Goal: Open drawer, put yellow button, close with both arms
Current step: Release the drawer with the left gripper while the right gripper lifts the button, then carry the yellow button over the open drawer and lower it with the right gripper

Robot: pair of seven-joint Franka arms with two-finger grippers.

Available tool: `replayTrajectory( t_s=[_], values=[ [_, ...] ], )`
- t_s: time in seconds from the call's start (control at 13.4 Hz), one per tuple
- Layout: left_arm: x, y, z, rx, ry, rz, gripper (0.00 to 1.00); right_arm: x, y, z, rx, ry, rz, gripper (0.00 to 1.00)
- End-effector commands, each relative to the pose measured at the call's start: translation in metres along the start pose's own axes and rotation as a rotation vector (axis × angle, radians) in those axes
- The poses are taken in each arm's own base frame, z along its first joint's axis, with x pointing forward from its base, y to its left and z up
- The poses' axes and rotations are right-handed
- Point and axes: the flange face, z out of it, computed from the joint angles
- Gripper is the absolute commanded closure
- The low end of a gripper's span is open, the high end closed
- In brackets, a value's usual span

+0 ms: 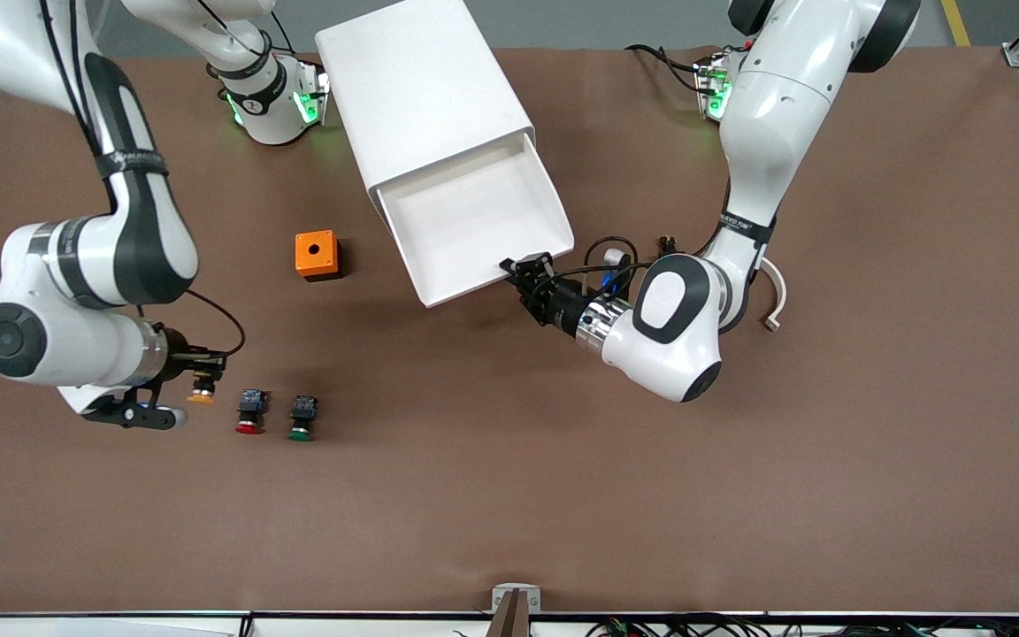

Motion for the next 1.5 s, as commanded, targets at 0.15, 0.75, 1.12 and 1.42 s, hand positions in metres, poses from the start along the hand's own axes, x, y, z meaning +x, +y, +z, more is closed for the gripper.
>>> replayTrajectory(
  t_s=[0.15,0.75,1.12,1.42],
  values=[
    [-0.004,-0.001,-0.017,-0.026,-0.012,0.031,0.01,-0.062,-0.077,-0.037,0.006,-0.037,0.191,1.0],
    [0.016,-0.005,-0.136,-0.332,0.079,0.185,0.01,-0.158,-0.192,-0.056,0.024,-0.079,0.508,0.99],
    [0.036,-0.016,-0.2,-0.471,0.13,0.302,0.01,-0.207,-0.258,-0.064,0.088,-0.042,0.71,0.99],
    [0.058,-0.012,-0.245,-0.538,0.158,0.398,0.0,-0.23,-0.301,-0.062,0.187,-0.004,0.831,0.99]
  ],
)
